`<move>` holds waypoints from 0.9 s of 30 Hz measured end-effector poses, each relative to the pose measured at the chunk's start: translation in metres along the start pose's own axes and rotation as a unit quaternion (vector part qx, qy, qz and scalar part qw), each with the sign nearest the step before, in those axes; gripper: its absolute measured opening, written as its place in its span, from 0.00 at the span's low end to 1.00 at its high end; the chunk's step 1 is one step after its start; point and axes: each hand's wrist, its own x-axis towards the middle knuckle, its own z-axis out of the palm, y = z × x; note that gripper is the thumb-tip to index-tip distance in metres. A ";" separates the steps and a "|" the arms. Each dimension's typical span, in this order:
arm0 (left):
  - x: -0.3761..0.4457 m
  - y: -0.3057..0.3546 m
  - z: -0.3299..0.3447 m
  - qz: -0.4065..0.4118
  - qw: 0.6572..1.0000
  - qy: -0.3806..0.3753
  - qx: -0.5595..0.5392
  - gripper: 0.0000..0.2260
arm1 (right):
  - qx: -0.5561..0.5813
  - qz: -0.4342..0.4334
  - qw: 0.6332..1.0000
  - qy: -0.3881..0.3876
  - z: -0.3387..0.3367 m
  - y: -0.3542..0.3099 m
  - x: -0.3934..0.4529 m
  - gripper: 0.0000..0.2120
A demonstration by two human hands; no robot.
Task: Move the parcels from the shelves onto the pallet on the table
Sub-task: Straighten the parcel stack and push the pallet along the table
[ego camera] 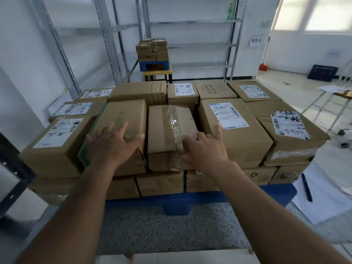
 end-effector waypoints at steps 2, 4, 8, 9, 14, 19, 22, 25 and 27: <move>0.007 -0.015 0.000 -0.038 0.998 -0.046 0.012 0.40 | 0.006 0.007 1.000 -0.010 0.003 -0.004 0.001 0.23; 0.007 -0.024 0.001 -0.053 0.995 -0.082 -0.007 0.43 | 0.004 0.015 1.000 -0.007 0.007 -0.007 0.002 0.23; 0.001 -0.026 -0.003 -0.022 0.997 -0.072 -0.013 0.42 | 0.012 0.037 0.999 0.013 0.010 -0.011 -0.001 0.22; 0.000 -0.027 -0.004 -0.016 0.997 -0.068 -0.012 0.42 | 0.012 0.040 0.999 0.017 0.011 -0.013 -0.002 0.22; -0.003 -0.023 -0.005 0.013 0.997 -0.073 -0.022 0.38 | 0.009 0.055 0.998 0.032 0.006 -0.008 -0.007 0.20; -0.003 -0.022 -0.001 0.034 0.997 -0.063 -0.018 0.34 | 0.029 0.042 0.998 0.027 0.007 -0.005 -0.009 0.21; -0.001 -0.021 0.000 0.037 0.997 -0.061 -0.027 0.33 | 0.042 0.025 0.999 0.022 0.007 -0.008 -0.010 0.21; 0.000 -0.019 0.000 0.034 0.997 -0.061 -0.027 0.33 | 0.050 0.022 0.998 0.020 0.003 -0.008 -0.011 0.21; -0.001 -0.019 -0.001 0.036 0.997 -0.060 -0.027 0.33 | 0.055 0.026 0.998 0.008 0.001 -0.009 -0.011 0.21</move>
